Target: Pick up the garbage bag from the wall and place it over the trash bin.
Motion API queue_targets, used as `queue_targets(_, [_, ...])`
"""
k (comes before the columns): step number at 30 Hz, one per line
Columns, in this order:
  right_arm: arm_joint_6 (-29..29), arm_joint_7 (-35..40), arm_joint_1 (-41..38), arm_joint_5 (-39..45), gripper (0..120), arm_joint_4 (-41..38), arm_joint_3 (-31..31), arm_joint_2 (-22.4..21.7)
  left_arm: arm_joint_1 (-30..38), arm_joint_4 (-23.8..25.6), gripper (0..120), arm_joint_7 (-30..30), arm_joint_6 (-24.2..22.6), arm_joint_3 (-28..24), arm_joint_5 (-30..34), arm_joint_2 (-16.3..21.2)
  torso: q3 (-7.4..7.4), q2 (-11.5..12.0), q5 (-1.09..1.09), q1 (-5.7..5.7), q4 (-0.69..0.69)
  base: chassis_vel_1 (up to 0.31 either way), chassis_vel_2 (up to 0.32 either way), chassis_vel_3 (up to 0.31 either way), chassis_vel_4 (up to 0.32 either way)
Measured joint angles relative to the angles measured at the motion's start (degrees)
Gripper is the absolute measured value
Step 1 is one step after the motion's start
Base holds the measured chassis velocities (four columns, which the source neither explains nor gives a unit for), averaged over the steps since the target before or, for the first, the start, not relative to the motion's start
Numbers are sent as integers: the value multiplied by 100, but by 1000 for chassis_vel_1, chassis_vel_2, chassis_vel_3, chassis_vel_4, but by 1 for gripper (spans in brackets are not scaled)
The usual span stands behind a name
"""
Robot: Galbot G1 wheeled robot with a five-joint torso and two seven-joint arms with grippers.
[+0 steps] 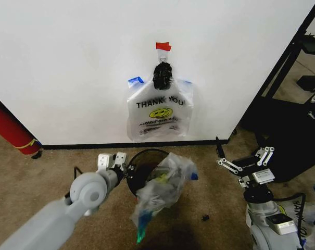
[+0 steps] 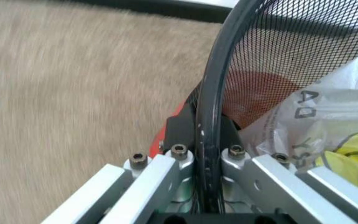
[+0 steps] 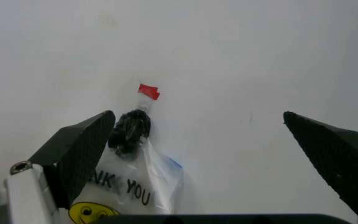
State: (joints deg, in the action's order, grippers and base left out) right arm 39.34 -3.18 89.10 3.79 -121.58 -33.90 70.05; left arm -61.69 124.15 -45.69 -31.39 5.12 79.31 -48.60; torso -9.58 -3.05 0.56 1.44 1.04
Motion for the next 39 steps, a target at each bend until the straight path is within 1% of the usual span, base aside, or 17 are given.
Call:
queue_targets(1, [28, -10, 13, -22, 100, 1, 2, 11, -265, 159, 0, -293, 239, 68, 165, -83, 0, 0, 1, 0, 0, 0, 0, 0, 0])
queue_targets(3, [64, -27, 41, -57, 100, 1, 6, 33, -569, 309, 0, -506, 512, 155, 220, -212, 0, 0, 2, 0, -1, 0, 0, 0, 0])
queue_targets(6, [143, -46, 80, -133, 100, 1, 9, 68, -1095, 314, 0, -706, 1111, 257, -193, -634, 0, -1, 0, 0, -1, 0, 0, 0, 0])
queue_targets(8, [153, -47, 84, -142, 100, 1, 9, 71, -1126, 296, 0, -719, 1152, 257, -240, -684, 0, -1, 0, 0, -1, 0, 0, 0, 0])
queue_targets(10, [211, -50, 116, -184, 100, -3, 2, 75, -1317, 103, 0, -769, 1446, 238, -700, -1122, 0, -1, 1, 0, 0, 0, 0, 0, 0])
queue_targets(12, [236, -51, 144, -200, 100, -22, -5, 79, -1368, 14, 0, -778, 1577, 205, -975, -1378, 0, -1, 2, 0, 0, 0, 0, 0, 0])
queue_targets(16, [275, -52, 189, -236, 100, -34, -16, 81, -1347, -115, 0, -805, 1601, 182, -1136, -1535, 0, -1, 1, 0, 1, 0, 0, 0, 0])
queue_targets(23, [311, -52, 180, -264, 100, -12, -25, 95, -1206, -357, 0, -580, 1574, 87, -1546, -1403, -1, -1, 1, 0, 1, 0, 0, 0, 0])
queue_targets(27, [311, -58, 136, -268, 100, 45, -23, 120, -1170, -246, 18, -383, 1575, 28, -1794, -1276, 0, -1, 0, 0, 0, 0, 0, 0, 0])
queue_targets(29, [312, -59, 131, -269, 100, 59, -22, 123, -1163, -219, 20, -368, 1581, 24, -1822, -1256, 0, -1, 1, 0, 0, 0, 0, 0, 0])
queue_targets(32, [319, -69, 115, -269, 100, 111, -14, 141, -1134, -199, 36, -330, 1643, 34, -1952, -1130, -1, -1, 1, 0, 0, 0, 0, 0, 0])
queue_targets(34, [324, -74, 110, -269, 100, 124, -12, 148, -1123, -193, 39, -289, 1714, 44, -2075, -1072, -1, -1, 2, 0, 0, 0, 0, 0, 0])
queue_targets(35, [326, -75, 107, -269, 100, 133, -12, 154, -1116, -174, 42, -220, 1800, 51, -2228, -1012, -1, -1, 2, 0, 0, 0, 0, 0, 0])
queue_targets(36, [327, -76, 103, -269, 100, 148, -12, 162, -1114, -120, 49, -53, 1951, 55, -2567, -916, -1, -1, 2, 0, 0, 0, 0, 0, 0])
queue_targets(37, [327, -76, 100, -268, 100, 161, -12, 168, -1126, -66, 51, 207, 2123, 51, -2964, -814, -1, 0, 2, 0, 0, 0, 0, 0, 0])
queue_targets(38, [316, -57, 85, -264, 100, 186, -17, 173, -1178, 2, 57, 798, 2462, 41, -3667, -638, -1, -1, 2, 0, 1, 0, 0, 0, 0])
queue_targets(39, [269, -1, 62, -267, 100, 210, -30, 177, -1215, 37, 61, 1240, 2664, 39, -4074, -523, 0, -1, 1, 0, 0, 0, 0, 0, 0])
